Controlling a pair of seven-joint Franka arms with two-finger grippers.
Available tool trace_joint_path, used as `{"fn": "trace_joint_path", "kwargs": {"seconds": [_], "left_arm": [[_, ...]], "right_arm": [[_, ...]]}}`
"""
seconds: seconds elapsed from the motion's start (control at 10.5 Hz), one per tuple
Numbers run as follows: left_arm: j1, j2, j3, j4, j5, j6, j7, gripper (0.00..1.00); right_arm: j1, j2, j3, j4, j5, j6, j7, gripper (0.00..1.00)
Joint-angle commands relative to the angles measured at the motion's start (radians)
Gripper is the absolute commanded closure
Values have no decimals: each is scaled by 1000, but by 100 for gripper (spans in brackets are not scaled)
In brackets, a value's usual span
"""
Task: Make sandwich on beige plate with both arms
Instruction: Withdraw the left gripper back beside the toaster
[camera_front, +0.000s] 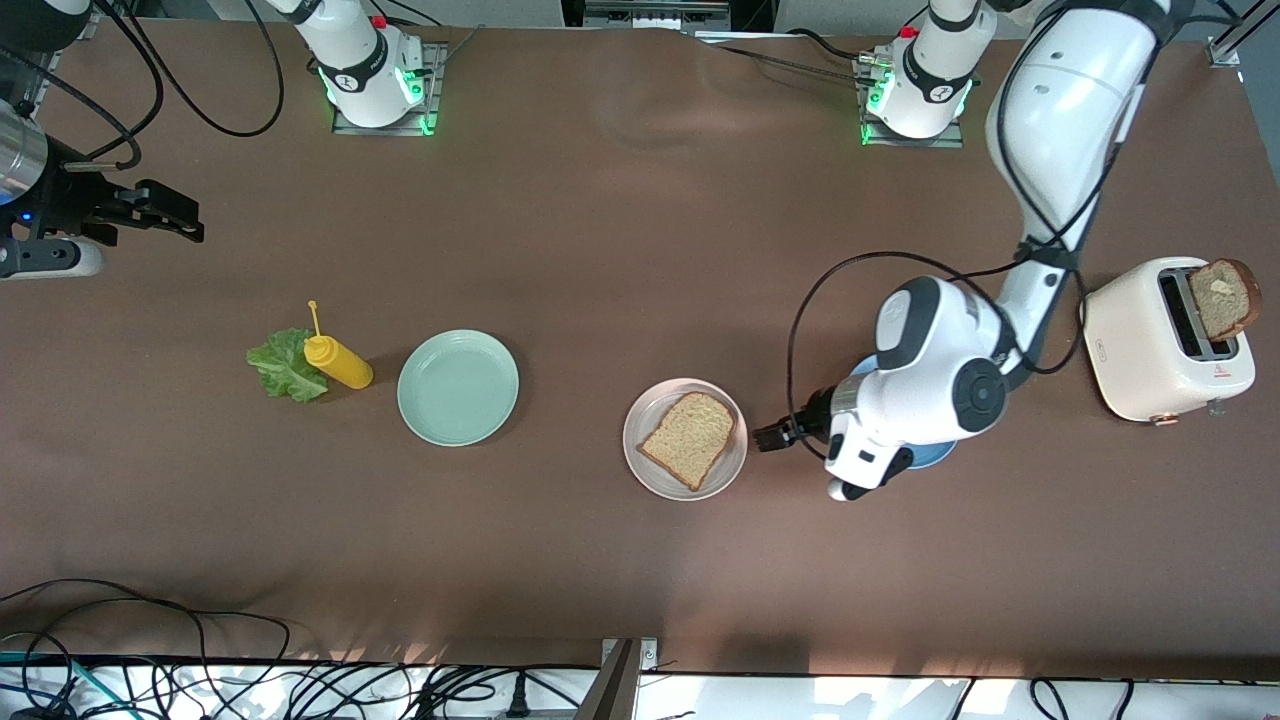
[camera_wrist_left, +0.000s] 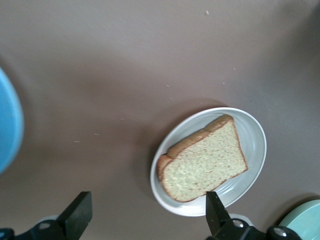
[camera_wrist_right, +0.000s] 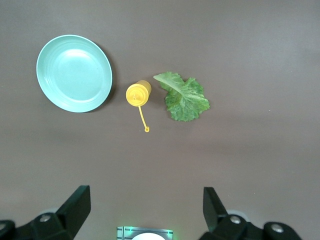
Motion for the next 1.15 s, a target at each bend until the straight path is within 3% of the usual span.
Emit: {"fn": "trace_joint_path", "kwargs": {"seconds": [0.0, 0.29, 0.48, 0.67, 1.05], "left_arm": [[76, -133, -9, -20, 72, -136, 56, 0], [178, -271, -3, -20, 75, -309, 190, 0], [235, -340, -3, -20, 205, -401, 347, 0], [289, -360, 0, -14, 266, -409, 469, 0], [387, -379, -5, -11, 252, -411, 604, 0]], "right_arm": [[-4, 2, 4, 20, -12, -24, -9, 0], [-3, 4, 4, 20, -12, -24, -7, 0], [-2, 4, 4, 20, -12, -24, -7, 0], [-4, 4, 4, 20, -12, -24, -9, 0], [-1, 5, 5, 20, -10, -24, -4, 0]]}}
